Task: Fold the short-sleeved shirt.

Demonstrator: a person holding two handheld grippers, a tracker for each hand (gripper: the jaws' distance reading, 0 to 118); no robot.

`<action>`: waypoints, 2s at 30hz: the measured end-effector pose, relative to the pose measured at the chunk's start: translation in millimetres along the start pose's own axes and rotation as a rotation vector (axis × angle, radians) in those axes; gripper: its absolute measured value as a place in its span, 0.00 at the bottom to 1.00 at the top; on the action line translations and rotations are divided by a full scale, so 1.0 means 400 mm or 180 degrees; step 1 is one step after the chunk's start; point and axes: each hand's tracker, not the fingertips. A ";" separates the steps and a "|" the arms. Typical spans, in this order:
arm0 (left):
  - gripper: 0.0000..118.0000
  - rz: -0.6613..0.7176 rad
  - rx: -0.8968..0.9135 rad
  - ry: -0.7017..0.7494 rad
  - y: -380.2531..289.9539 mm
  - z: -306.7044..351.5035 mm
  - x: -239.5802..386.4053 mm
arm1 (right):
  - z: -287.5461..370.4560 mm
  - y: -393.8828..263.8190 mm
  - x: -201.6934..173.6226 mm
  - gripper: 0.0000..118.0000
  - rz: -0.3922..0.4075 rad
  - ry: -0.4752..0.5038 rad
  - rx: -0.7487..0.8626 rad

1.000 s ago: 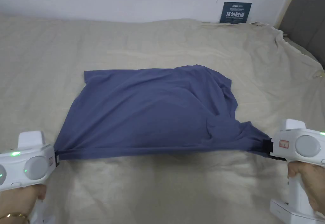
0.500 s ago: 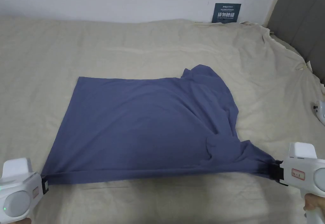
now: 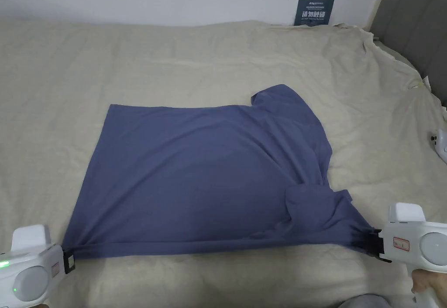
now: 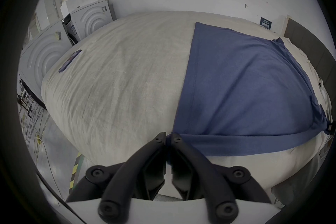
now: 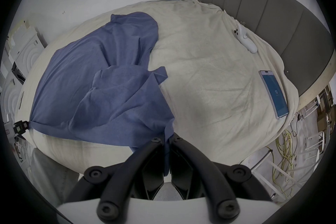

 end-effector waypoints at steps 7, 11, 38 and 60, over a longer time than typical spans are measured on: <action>1.00 0.0514 0.0165 -0.0251 0.064 0.083 -0.090 | 0.110 0.043 0.046 0.87 -0.0216 0.0226 0.0196; 1.00 0.0701 0.0555 -0.0339 0.155 0.173 -0.105 | 0.229 0.105 0.039 0.86 -0.0093 0.0043 0.0708; 0.00 -0.0030 0.2274 -0.0375 0.116 0.371 0.133 | 0.391 0.030 -0.180 0.00 0.0147 0.0243 0.2629; 0.00 -0.0101 0.2213 -0.0398 0.104 0.364 0.160 | 0.256 0.037 -0.118 0.87 0.0158 0.0359 0.1231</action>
